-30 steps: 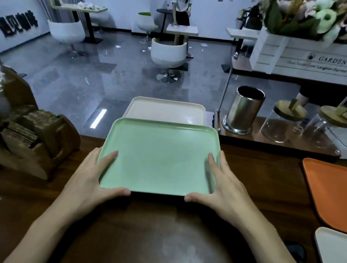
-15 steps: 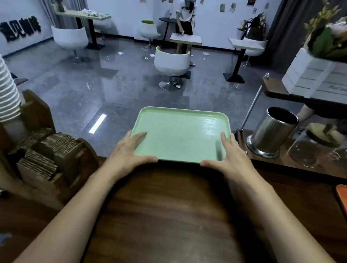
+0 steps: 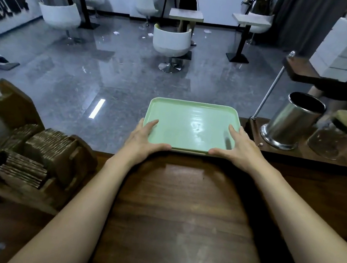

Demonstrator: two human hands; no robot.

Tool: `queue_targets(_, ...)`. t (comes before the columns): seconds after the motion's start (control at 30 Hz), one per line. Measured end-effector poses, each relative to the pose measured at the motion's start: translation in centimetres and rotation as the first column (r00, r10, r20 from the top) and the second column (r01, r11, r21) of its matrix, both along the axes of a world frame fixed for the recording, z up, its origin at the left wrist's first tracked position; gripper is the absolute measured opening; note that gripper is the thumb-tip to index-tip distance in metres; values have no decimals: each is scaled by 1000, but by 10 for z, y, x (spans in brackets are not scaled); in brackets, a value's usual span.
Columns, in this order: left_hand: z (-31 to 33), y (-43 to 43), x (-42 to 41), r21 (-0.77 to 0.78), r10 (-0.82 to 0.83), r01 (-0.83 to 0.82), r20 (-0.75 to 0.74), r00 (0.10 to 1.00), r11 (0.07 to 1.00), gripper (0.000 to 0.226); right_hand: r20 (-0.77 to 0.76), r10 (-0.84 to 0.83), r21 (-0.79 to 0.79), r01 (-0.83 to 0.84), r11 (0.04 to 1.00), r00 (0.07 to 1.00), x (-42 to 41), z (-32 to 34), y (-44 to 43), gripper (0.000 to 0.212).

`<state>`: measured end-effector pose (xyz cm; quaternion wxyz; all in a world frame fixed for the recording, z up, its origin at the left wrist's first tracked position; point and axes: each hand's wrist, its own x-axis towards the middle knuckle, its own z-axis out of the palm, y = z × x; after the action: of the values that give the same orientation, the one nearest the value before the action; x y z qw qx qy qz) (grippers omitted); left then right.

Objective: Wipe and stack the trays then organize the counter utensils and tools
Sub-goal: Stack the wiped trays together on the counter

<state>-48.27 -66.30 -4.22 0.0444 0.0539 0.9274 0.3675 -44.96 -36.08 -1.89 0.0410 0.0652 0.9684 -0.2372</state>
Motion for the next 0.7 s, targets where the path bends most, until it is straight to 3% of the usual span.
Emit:
queue_targets(0.17,0,1,2,-40,-16,17,28,999,999,110,42,26,57,-28,998,999,-2,-3,2,136)
queue_targets(0.3,-1,1,-10,-43,-18,20,58,998,999,115,46,31,79,-35,996,998,-9,-2,2,125)
queue_targets(0.43,0,12,-27,-57,16,-16,-3,1000,998,95,-14,62,90,-60,994,998,-22,-7,-6,108)
queue_targets(0.5,0,18,-31,-61,45,-46,-22,999,997,87,-24,73,169,-68,983,997,-25,-11,-9,101)
queue_targets(0.7,-8,20,-19,-75,75,-79,-56,996,994,79,-36,61,256,-49,965,997,-17,-19,-7,97)
